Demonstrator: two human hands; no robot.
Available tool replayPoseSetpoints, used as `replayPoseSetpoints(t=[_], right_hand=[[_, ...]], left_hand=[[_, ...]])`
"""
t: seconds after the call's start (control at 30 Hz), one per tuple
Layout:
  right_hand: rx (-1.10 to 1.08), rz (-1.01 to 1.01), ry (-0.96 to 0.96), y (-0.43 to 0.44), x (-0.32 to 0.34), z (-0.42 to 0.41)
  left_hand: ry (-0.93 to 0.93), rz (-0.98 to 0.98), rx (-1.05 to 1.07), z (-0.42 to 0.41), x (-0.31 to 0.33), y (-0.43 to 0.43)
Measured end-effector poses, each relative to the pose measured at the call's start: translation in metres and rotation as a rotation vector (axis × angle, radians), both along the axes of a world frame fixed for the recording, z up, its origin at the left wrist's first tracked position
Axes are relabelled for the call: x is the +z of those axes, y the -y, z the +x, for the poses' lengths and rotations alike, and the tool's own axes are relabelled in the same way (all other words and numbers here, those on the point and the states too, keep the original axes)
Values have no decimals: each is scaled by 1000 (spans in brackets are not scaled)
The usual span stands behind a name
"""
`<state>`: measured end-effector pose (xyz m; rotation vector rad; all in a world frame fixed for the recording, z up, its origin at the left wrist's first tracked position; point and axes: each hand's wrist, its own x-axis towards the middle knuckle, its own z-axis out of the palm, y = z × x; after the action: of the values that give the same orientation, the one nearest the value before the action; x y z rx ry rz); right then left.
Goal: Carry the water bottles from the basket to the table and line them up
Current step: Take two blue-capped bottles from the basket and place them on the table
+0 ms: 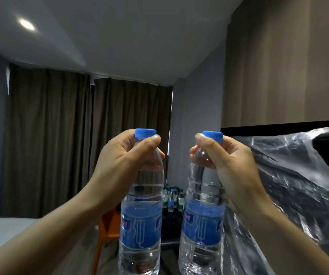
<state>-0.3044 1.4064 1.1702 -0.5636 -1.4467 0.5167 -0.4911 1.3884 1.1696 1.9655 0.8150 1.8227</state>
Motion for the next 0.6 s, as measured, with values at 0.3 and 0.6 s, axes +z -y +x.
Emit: replayPoseSetpoints(t=[0.3,0.6], right_hand=[[-30,-6,48,-152,-10,-26],[-102,-5,0,-291,-16,-83]], left_hand=[[64,-52,-6,-23,-13,-152],[61,-50,-42,-83,-19,-313]])
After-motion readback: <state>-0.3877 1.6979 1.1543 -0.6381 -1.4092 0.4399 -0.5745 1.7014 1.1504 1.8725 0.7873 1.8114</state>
